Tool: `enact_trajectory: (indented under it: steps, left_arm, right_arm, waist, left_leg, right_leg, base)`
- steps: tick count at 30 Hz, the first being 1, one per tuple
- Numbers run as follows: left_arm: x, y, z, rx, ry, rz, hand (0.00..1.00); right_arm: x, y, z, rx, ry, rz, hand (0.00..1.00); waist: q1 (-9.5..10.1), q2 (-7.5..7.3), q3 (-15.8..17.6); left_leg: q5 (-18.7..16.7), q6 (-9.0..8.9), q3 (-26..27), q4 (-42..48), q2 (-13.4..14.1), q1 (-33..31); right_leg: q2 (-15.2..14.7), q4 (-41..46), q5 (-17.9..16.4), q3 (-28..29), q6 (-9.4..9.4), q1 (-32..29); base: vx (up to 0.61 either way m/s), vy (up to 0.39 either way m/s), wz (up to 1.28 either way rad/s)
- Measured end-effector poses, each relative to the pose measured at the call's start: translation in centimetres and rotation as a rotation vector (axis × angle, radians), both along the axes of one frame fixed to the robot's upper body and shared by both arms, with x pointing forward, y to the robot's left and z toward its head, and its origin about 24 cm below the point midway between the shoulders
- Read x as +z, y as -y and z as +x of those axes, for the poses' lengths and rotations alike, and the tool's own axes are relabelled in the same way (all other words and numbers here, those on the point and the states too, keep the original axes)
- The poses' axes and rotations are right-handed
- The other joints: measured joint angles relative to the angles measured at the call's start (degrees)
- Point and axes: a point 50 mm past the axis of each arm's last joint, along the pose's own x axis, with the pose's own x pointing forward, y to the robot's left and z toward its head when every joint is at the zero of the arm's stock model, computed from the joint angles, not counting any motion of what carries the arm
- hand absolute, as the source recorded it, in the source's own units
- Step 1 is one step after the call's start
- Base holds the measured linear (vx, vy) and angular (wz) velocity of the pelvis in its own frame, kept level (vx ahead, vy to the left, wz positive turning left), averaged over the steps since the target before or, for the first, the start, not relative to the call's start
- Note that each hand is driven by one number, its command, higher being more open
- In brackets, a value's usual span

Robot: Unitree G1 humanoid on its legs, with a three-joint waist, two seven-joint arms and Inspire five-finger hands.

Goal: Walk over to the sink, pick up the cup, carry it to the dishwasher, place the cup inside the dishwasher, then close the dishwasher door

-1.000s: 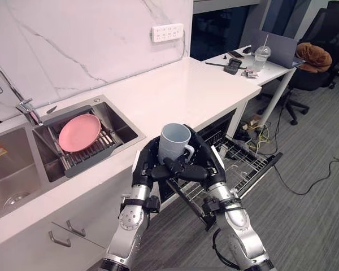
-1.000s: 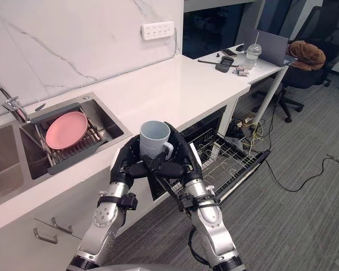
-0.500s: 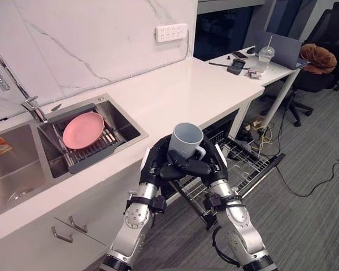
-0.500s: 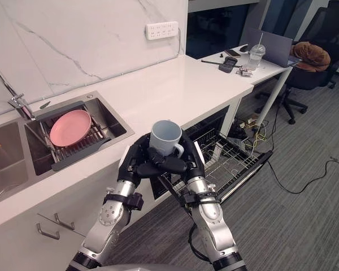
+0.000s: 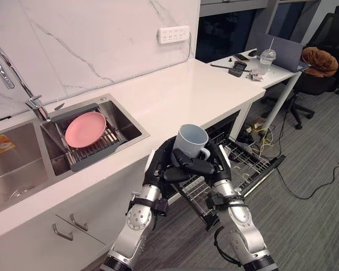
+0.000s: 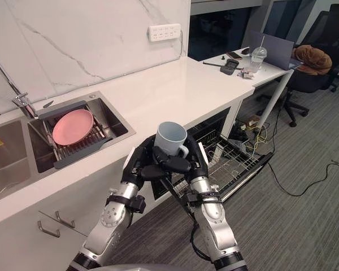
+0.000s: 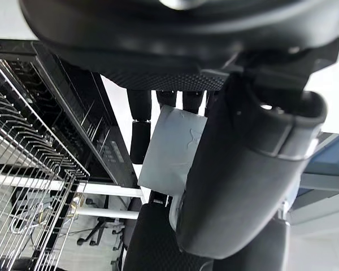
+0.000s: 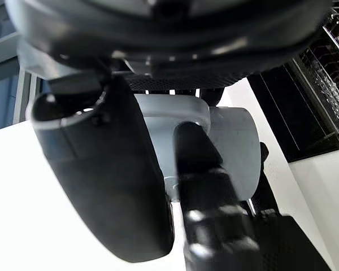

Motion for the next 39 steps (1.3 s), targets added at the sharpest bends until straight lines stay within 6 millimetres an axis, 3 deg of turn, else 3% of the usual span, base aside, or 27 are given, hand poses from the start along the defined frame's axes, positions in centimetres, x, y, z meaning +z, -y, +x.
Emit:
enact_trajectory:
  steps: [11,18,23,28,32,39]
  left_arm:
    - [1.2,-3.7,-0.1,0.187,0.055,-0.019,0.9]
    - [0.7,-4.1,-1.3,0.189,0.022,-0.05,0.9]
    - [-0.4,-4.0,-2.4,0.16,-0.03,-0.079,0.9]
    - [-3.2,-4.4,-4.6,0.162,-0.166,-0.094,0.9]
    - [-6.8,-5.1,-6.8,0.189,-0.343,-0.064,0.9]
    - [-11.2,-6.8,-9.3,0.221,-0.549,0.046,0.9]
  right_arm:
    - [0.2,3.9,0.2,-0.216,0.004,0.023,0.3]
    - [0.3,4.4,-0.6,-0.264,0.014,0.025,0.3]
    - [-0.8,5.1,-1.7,-0.297,-0.032,-0.004,0.3]
    - [-2.2,6.3,-3.4,-0.347,-0.098,-0.081,0.3]
    - [-3.0,6.8,-4.4,-0.362,-0.139,-0.14,0.3]
    - [-5.1,7.4,-5.0,-0.365,-0.231,-0.205,0.3]
  waist:
    - [-0.04,-0.01,0.01]
    - [0.12,-0.03,0.07]
    - [0.27,-0.22,0.4]
    - [0.88,-0.24,0.48]
    - [1.26,-0.21,0.95]
    - [1.47,-0.15,1.21]
  left_leg:
    - [0.09,-0.03,0.21,-0.54,0.02,0.5]
    - [0.07,-0.06,0.32,-0.78,0.03,0.52]
    - [0.01,-0.13,0.42,-0.81,0.04,0.52]
    - [-0.02,-0.17,0.67,-0.98,0.09,0.61]
    - [-0.11,-0.29,0.66,-1.0,0.14,0.63]
    - [0.02,-0.25,0.23,-1.07,0.04,0.67]
  right_leg:
    - [0.04,0.01,0.01,0.14,0.02,0.18]
    - [0.04,-0.15,0.01,0.17,0.03,0.12]
    - [0.04,-0.21,0.02,0.23,0.06,0.12]
    - [0.05,-0.36,0.03,0.34,0.14,0.15]
    - [0.05,-0.39,0.0,0.25,0.21,0.23]
    - [-0.1,-0.42,-0.12,-0.18,0.38,0.45]
  base:
    - [0.0,0.0,0.0]
    - [0.0,0.0,0.0]
    - [0.0,0.0,0.0]
    - [0.0,0.0,0.0]
    - [0.0,0.0,0.0]
    - [0.0,0.0,0.03]
